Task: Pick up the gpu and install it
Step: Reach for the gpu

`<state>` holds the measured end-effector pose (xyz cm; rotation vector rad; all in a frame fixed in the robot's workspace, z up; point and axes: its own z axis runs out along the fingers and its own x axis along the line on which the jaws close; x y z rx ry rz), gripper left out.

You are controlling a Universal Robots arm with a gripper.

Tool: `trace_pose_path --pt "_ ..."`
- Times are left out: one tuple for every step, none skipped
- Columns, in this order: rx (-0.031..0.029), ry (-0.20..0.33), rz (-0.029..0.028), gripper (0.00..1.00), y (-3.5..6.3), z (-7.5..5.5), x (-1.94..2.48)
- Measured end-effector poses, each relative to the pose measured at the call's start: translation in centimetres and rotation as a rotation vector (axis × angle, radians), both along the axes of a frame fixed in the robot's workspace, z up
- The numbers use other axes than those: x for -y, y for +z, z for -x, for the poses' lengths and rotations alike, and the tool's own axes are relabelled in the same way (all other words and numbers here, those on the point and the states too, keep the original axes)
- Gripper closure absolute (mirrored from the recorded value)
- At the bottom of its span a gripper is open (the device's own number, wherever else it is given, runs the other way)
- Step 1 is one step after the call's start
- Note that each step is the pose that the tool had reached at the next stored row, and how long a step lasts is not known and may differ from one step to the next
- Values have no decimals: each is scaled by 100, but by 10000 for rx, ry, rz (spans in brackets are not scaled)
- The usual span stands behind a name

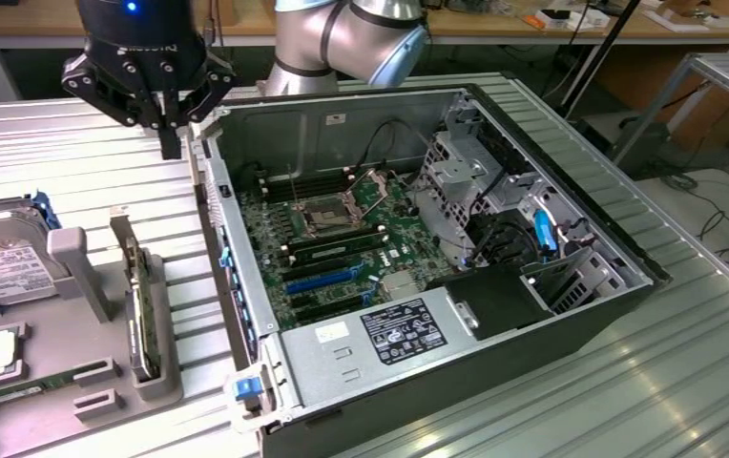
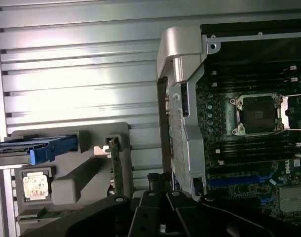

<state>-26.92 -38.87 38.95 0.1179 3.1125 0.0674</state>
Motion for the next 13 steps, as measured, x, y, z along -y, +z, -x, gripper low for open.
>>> trace_pose_path --pt "-1 0 1 89 0 22 0" --pt "0 -1 0 89 -1 37 0" --pt "0 -1 0 89 -1 52 0" --pt "0 -1 0 89 -1 64 0" --pt "0 -1 0 89 -2 79 0" --pt "0 -1 0 89 -2 96 0" --pt "-1 -1 0 89 -2 113 0" --pt "-1 -1 0 89 -2 134 1" --pt "-1 -1 1 89 -2 152 3" --pt "-1 0 0 89 -2 174 5" --pt "-1 0 0 89 -2 193 8" --pt "-2 0 1 89 -2 213 10" --pt "-1 0 0 89 -3 227 11"
